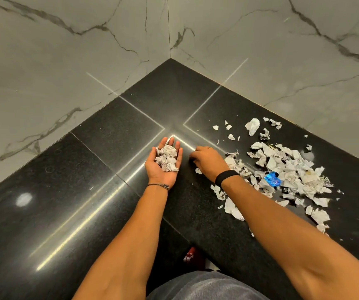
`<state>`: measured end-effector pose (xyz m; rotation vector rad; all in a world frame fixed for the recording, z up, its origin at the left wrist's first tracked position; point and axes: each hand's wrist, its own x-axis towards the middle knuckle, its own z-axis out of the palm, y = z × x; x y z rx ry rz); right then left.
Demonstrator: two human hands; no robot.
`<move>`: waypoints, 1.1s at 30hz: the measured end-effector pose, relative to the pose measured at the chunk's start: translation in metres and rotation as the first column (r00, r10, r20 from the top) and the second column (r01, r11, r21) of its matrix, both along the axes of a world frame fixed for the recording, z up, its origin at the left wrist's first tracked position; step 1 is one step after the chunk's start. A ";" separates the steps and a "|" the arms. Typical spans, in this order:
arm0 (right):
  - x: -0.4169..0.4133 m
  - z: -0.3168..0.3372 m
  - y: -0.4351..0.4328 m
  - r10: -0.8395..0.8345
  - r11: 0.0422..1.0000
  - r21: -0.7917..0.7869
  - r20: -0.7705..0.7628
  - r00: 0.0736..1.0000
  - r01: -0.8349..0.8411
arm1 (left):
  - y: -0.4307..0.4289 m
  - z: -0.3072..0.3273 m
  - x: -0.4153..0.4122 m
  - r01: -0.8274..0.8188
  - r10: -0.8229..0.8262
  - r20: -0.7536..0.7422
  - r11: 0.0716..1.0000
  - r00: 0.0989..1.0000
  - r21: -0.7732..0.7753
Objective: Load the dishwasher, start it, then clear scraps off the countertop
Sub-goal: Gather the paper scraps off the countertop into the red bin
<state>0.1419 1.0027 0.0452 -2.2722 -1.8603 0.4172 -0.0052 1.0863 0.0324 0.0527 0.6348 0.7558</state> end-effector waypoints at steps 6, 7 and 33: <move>-0.002 0.006 -0.012 -0.276 0.939 0.116 -0.304 0.912 0.323 | -0.006 0.001 0.012 0.058 -0.058 -0.001 0.998 0.998 -0.002; -0.004 0.010 -0.012 -0.304 0.906 0.157 -0.403 0.863 0.393 | -0.007 0.001 0.015 0.071 -0.071 -0.002 0.997 0.997 0.007; -0.023 0.003 -0.050 -0.122 0.992 0.022 -0.107 0.987 0.125 | -0.030 0.004 -0.002 0.068 -0.068 0.041 0.998 0.997 0.013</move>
